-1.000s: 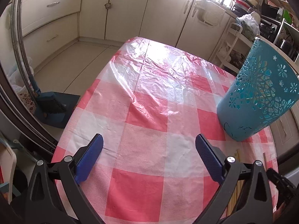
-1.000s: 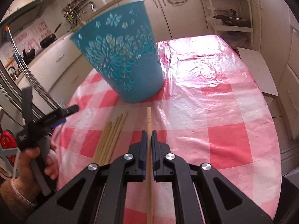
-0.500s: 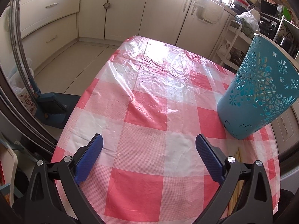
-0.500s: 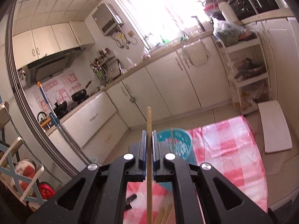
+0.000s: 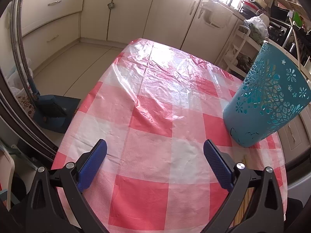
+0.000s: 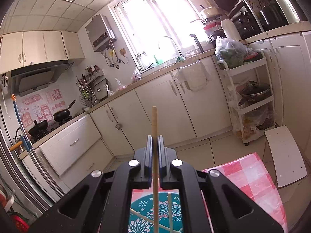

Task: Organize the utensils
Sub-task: 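Open the right gripper to drop the chopstick into the basket, then move the open right gripper back to the chopstick bundle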

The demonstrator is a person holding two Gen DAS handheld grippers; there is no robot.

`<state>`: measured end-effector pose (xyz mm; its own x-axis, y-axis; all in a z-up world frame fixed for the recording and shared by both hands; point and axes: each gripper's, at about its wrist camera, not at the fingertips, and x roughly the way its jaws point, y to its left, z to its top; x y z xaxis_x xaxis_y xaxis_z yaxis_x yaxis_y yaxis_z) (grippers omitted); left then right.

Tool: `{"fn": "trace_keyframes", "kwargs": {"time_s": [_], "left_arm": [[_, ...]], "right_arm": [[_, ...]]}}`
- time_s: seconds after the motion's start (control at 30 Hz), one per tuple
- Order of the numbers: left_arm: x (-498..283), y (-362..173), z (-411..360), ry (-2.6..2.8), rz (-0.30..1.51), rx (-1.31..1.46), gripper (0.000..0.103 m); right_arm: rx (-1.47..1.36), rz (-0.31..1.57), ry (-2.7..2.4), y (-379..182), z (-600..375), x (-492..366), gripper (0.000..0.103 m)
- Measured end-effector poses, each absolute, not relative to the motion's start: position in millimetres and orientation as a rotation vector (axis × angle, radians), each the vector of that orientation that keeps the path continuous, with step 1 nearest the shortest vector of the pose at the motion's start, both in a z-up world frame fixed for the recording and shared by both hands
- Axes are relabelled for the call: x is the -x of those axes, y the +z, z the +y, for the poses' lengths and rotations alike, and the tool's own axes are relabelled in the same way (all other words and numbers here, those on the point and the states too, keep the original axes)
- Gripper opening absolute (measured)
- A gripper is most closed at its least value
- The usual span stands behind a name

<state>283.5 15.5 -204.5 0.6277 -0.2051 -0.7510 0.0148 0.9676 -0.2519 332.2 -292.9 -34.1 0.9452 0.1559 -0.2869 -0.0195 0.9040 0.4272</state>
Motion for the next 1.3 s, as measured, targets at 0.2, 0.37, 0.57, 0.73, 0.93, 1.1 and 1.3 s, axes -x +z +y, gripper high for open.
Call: {"fn": "trace_keyframes", "kwargs": {"time_s": [0.2, 0.37, 0.57, 0.73, 0.93, 1.1, 1.3], "left_arm": [[-283.5, -204.5, 15.7, -0.127, 0.885, 0.231, 0.095], [-283.4, -204.3, 15.8, -0.126, 0.885, 0.232, 0.095], [-282.8, -204.2, 19.0, -0.121, 0.880, 0.246, 0.095], [-282.4, -204.1, 19.6, -0.119, 0.879, 0.247, 0.095], [-281.5, -204.4, 20.8, -0.116, 0.878, 0.250, 0.095], [-281.6, -204.4, 20.8, -0.117, 0.878, 0.250, 0.095], [-281.7, -204.5, 20.5, -0.113, 0.881, 0.245, 0.095]], "right_arm": [[-0.401, 0.382, 0.092, -48.5, -290.8, -323.3, 0.006], [-0.333, 0.402, 0.119, -44.9, -284.3, -297.7, 0.013], [-0.320, 0.351, 0.119, -29.4, -289.1, -242.6, 0.022], [-0.273, 0.373, 0.103, -40.3, -279.3, -189.6, 0.026], [-0.243, 0.631, 0.141, -108.9, -252.4, -166.8, 0.026], [-0.247, 0.818, 0.164, -156.2, -231.3, -174.9, 0.025], [-0.220, 0.912, 0.173, -179.9, -217.7, -189.7, 0.025]]}}
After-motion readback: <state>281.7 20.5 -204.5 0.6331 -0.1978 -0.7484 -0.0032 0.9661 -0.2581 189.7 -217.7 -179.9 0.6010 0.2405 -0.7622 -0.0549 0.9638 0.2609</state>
